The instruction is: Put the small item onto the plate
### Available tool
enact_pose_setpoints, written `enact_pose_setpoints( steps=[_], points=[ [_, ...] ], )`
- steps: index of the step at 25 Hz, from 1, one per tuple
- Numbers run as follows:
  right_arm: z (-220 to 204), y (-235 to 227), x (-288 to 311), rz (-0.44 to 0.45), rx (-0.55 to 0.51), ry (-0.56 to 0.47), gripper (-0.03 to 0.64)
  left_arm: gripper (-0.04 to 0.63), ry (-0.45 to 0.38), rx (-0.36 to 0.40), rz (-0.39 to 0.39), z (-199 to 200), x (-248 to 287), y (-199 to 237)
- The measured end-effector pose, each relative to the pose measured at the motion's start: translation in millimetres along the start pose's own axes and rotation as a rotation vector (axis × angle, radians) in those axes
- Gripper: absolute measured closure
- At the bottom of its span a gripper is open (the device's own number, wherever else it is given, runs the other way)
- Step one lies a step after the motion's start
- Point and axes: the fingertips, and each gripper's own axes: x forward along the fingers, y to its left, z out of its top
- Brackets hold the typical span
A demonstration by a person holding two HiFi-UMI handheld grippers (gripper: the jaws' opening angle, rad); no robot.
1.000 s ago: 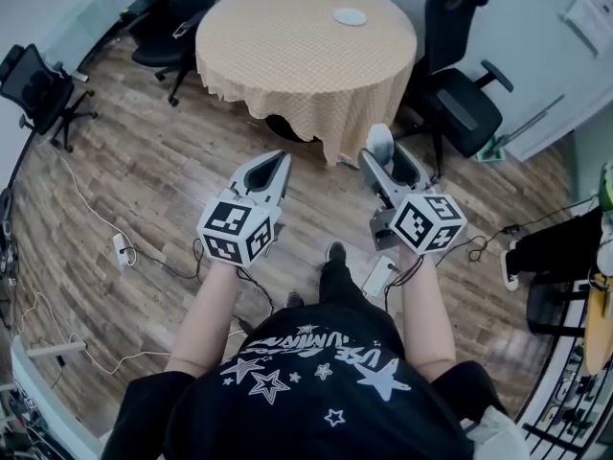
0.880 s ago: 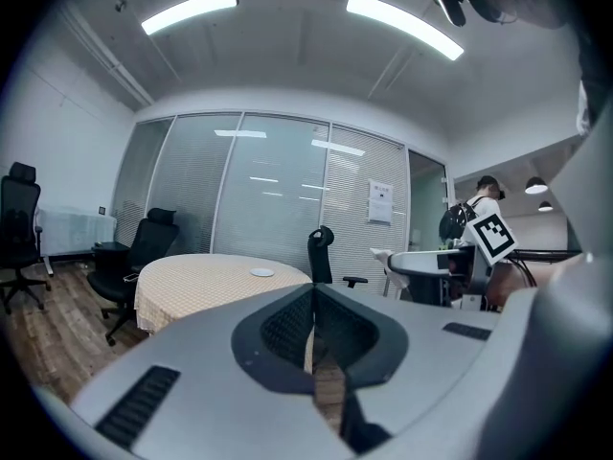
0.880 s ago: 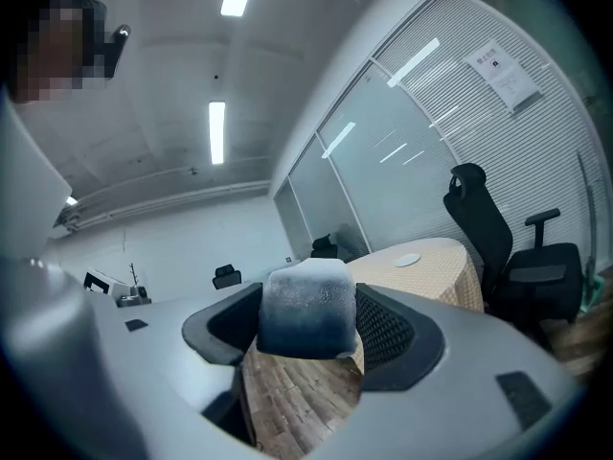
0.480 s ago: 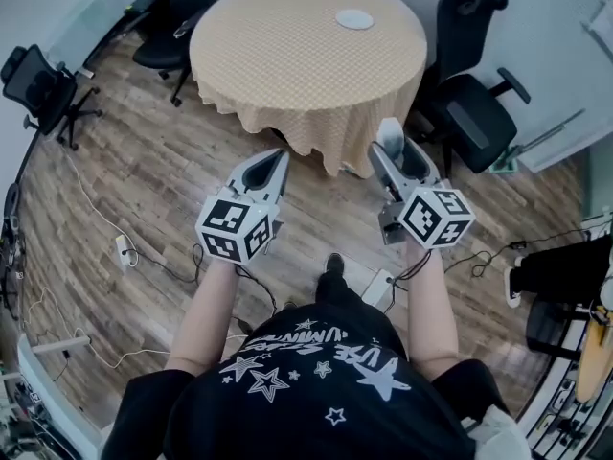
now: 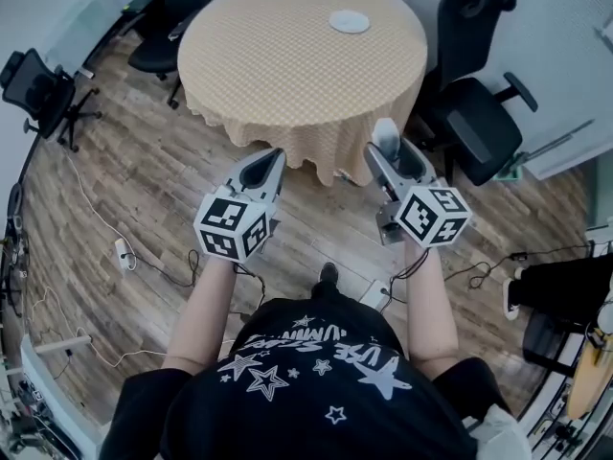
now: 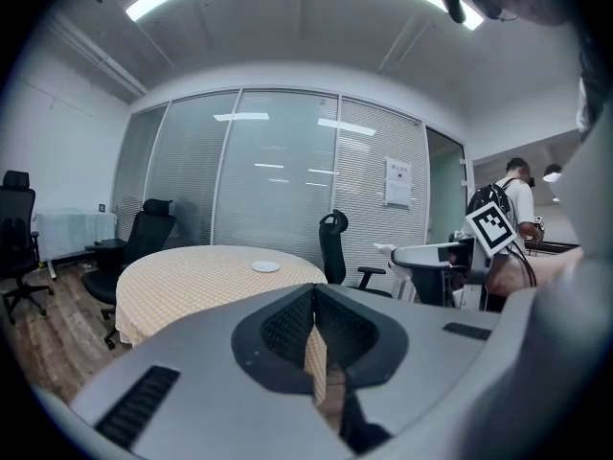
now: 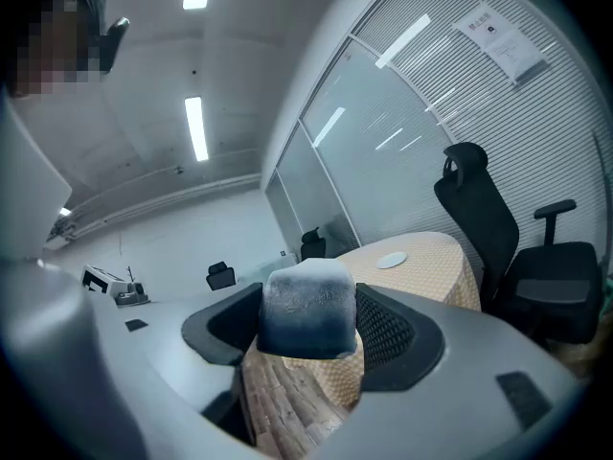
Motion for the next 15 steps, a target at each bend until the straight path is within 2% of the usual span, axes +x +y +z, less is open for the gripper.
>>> enact_pose_setpoints(
  steps=[9,15],
  points=[
    [11,-21,37,0.030,-0.022,0.031,0.305,0.588,-0.021,0.010,0.055,17,24,31],
    [6,-28,68,-0.010,-0.017,0.045,0.307,0.587,-0.015,-0.021,0.016,11,56,62]
  ],
)
